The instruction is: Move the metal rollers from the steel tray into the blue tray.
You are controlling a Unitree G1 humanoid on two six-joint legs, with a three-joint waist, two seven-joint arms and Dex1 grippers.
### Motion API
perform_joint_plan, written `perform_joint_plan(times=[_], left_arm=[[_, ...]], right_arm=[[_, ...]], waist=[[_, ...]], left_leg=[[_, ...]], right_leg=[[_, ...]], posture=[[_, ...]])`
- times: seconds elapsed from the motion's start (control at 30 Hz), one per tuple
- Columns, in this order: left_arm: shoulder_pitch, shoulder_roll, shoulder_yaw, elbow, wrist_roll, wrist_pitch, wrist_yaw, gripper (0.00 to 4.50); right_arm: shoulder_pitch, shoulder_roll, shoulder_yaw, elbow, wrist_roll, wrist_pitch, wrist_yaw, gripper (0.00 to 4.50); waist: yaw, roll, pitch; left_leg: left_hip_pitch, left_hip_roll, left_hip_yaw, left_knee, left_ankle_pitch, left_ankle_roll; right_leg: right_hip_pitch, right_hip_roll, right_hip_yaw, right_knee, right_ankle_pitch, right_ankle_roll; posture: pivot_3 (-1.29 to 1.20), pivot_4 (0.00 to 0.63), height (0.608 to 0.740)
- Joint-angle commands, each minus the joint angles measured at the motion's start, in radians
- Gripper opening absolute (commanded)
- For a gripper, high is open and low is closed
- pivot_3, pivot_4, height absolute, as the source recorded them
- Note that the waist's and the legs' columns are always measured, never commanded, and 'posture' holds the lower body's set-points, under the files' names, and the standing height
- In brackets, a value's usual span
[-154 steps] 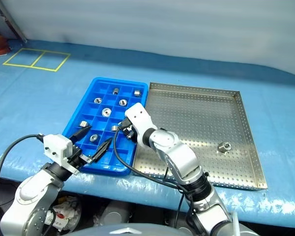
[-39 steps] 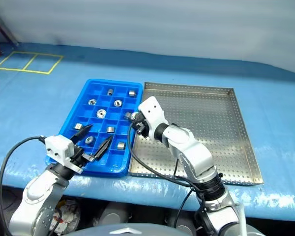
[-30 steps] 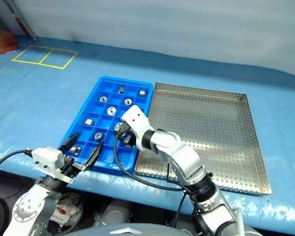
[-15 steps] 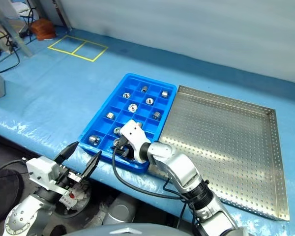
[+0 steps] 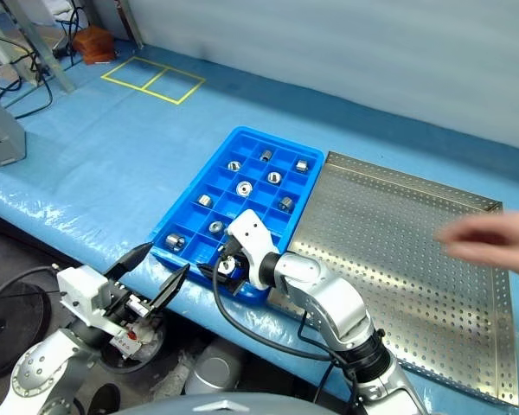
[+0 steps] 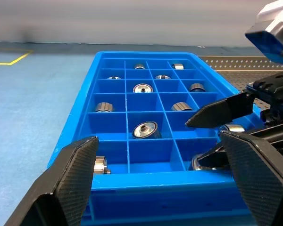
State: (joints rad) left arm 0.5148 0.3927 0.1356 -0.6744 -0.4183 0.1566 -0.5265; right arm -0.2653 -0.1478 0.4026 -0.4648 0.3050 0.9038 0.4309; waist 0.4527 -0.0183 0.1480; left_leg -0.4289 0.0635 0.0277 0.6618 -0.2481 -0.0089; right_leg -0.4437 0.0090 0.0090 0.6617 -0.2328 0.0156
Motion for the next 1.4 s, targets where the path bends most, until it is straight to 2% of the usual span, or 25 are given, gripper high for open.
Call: perform_joint_plan(times=[0.03,0.2,0.47,0.7,1.4], left_arm=[[-0.026,0.017,-0.009,-0.012,-0.029,0.018,-0.021,4.50],[-0.074,0.029,-0.024,0.015,-0.035,0.040,-0.040,4.50],[-0.099,0.037,-0.029,0.030,-0.038,0.050,-0.057,4.50],[-0.106,0.038,-0.030,0.036,-0.033,0.052,-0.060,4.50],[-0.112,0.036,-0.037,0.046,-0.029,0.051,-0.078,4.50]], right_arm=[[0.020,-0.021,-0.055,-0.096,0.036,-0.008,0.004,4.46],[0.058,-0.054,-0.089,-0.133,0.038,-0.004,-0.018,4.46],[0.067,-0.059,-0.081,-0.132,0.037,-0.004,-0.041,4.46],[0.060,-0.063,-0.078,-0.120,0.031,-0.007,-0.048,4.46],[0.064,-0.057,-0.068,-0.124,0.033,-0.008,-0.063,4.46]], waist=[[-0.003,0.000,0.000],[-0.027,0.000,0.000],[-0.096,0.000,0.000],[-0.129,0.000,0.000],[-0.179,0.000,0.000]], left_leg=[[0.000,0.000,0.000,0.001,0.000,0.000],[0.000,0.000,0.000,0.003,0.000,0.000],[0.000,0.000,-0.001,0.003,0.000,0.000],[0.000,0.000,-0.002,0.004,0.000,0.000],[0.002,0.000,-0.003,0.005,0.001,0.001]], right_leg=[[0.000,0.000,0.000,0.000,0.000,0.000],[0.001,-0.001,0.000,0.000,-0.002,-0.003],[0.002,0.000,0.000,0.001,0.001,0.000],[0.003,0.000,0.000,0.002,0.001,0.000],[0.006,0.000,0.000,0.002,0.001,0.000]], posture=[[0.46,0.150,0.740],[0.41,0.150,0.740],[0.40,0.150,0.740],[0.40,0.150,0.740],[0.40,0.150,0.740]])
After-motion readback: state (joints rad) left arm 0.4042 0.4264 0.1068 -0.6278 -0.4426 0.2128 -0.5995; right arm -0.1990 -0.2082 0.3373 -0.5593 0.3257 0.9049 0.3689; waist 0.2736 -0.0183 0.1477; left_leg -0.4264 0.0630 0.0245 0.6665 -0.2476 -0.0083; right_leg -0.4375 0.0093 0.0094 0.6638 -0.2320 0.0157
